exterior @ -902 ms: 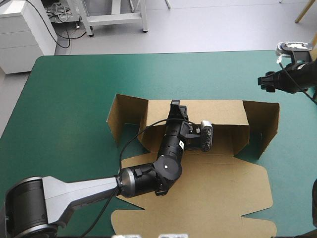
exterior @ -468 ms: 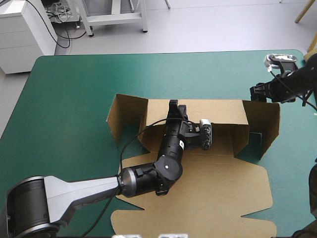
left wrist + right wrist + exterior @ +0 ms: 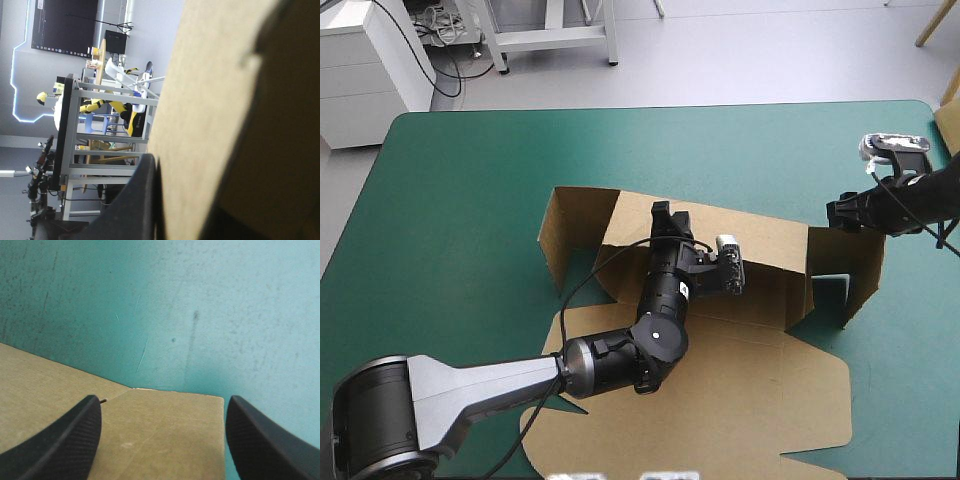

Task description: Fold the box

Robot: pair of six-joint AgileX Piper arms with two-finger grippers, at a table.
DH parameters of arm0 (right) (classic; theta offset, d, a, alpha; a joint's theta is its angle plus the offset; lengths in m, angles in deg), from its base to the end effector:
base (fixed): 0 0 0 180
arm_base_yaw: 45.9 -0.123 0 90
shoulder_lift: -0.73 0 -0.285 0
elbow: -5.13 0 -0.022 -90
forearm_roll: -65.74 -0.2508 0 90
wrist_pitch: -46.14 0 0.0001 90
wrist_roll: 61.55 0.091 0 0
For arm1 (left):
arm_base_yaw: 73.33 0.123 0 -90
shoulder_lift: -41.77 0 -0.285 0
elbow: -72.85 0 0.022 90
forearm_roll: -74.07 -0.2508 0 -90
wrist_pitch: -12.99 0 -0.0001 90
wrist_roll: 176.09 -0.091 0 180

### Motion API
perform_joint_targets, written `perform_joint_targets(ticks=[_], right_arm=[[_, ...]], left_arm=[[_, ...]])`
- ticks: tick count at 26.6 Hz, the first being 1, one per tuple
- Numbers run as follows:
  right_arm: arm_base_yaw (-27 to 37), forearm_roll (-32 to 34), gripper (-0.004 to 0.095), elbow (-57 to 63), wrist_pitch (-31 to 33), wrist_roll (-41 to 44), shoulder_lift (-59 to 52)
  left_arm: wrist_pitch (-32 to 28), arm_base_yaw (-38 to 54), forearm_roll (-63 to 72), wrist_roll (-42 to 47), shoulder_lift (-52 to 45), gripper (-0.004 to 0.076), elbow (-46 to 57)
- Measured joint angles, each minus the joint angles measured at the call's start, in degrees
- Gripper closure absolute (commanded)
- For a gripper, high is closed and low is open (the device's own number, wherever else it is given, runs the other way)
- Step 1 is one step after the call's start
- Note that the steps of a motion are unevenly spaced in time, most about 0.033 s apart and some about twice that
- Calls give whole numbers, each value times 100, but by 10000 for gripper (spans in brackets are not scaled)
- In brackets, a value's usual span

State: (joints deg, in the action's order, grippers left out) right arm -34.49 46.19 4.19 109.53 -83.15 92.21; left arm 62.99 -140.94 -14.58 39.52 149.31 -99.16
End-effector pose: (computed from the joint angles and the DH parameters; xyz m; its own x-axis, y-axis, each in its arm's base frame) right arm 0.2978 -0.0323 0.3504 -0.8606 -0.0380 -0.5078 -0.1369 0.9778 0.1588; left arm 0.2068 -0.3189 0.2799 0.1587 0.9503 -0.2680 0.3423 0.2016 0.9177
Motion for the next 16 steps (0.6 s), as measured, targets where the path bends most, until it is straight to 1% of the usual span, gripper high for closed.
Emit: perform_joint_targets(ticks=[6, 10, 12, 15, 16], right_arm=[[-6, 176, 263, 7, -76, 179, -142], [-26, 357, 263, 7, -210, 411, -134], [-26, 388, 262, -50, -163, 447, -84], [-26, 416, 262, -387, 225, 473, 240], [-26, 416, 263, -431, 263, 473, 281]], left_arm=[[6, 0, -14, 662, 0, 731, -6], [-10, 0, 50, 775, 0, 731, -28], [-23, 5, 104, 775, 0, 731, -34], [-142, 103, 240, 791, 0, 731, -94], [-177, 129, 319, 814, 0, 731, -137]])
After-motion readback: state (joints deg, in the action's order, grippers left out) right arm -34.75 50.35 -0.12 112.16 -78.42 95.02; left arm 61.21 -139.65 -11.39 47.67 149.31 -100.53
